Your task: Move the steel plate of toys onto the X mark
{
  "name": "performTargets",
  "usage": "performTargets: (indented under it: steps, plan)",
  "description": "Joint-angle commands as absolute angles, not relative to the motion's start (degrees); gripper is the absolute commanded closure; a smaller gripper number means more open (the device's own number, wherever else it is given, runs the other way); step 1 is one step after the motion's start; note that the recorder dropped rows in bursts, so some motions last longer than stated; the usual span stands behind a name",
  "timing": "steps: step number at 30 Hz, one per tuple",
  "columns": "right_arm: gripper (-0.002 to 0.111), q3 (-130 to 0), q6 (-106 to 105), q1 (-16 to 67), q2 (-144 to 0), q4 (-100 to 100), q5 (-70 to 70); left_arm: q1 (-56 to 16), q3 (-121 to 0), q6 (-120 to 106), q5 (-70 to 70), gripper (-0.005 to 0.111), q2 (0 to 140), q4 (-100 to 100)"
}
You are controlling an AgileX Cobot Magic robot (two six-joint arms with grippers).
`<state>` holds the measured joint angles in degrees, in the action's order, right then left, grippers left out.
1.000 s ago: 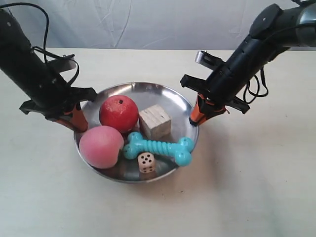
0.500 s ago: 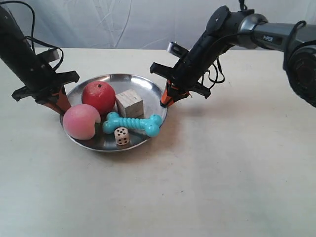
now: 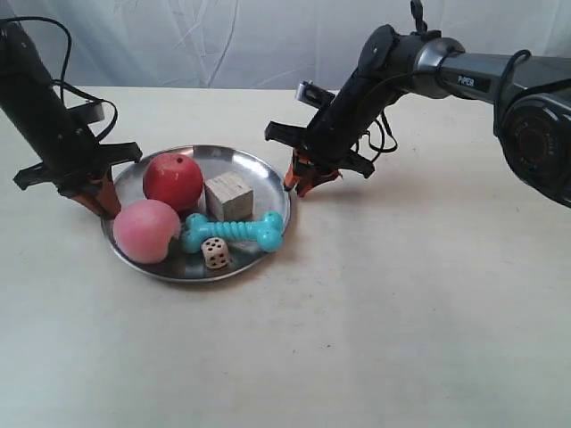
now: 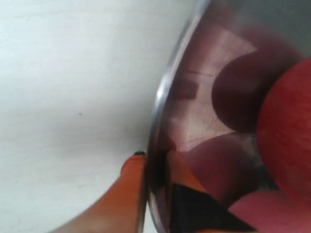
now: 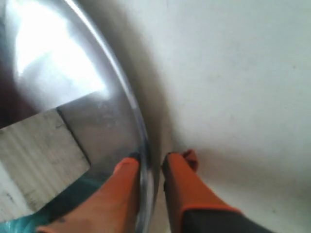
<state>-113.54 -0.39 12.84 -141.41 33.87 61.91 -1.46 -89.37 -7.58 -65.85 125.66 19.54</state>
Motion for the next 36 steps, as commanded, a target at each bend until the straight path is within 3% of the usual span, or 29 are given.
performTargets:
  steps: [1, 10, 14, 16, 18, 20, 23, 29, 36]
  plan:
    - [0.072, -114.2, 0.0, 12.4, -140.6, 33.2, 61.3, -1.3, -89.5, -6.2, -66.5, 0.098, 125.4, 14.4]
    - [0.072, -114.2, 0.0, 12.4, -140.6, 32.7, 63.0, -1.2, -89.5, -4.9, -69.5, 0.053, 125.4, 14.8]
    - [0.072, -114.6, 0.0, 12.4, -140.2, 31.5, 64.3, -1.2, -89.5, -4.7, -69.6, 0.047, 125.2, 13.7]
    - [0.074, -114.6, 0.0, 12.4, -138.6, 29.3, 63.1, -1.1, -89.5, -4.7, -68.7, 0.050, 124.0, 13.0]
    - [0.086, -114.6, 0.0, 12.4, -136.0, 25.3, 61.0, -0.9, -89.5, -4.7, -66.8, 0.059, 122.1, 12.9]
    - [0.108, -114.6, 0.0, 12.4, -132.1, 20.0, 59.5, -0.5, -89.5, -4.7, -64.3, 0.078, 118.7, 12.3]
    - [0.108, -114.6, 0.0, 12.4, -125.8, 12.8, 59.8, 0.1, -89.5, -4.8, -59.4, 0.107, 112.7, 10.1]
    - [0.108, -109.6, 0.0, 12.7, -110.3, 10.7, 60.4, 0.4, -83.3, -6.7, -49.1, 0.106, 93.9, 11.9]
    - [0.108, -87.7, -3.0, 16.6, -81.5, 11.5, 49.6, 0.4, -65.7, -10.7, -36.9, 0.106, 64.6, 15.0]
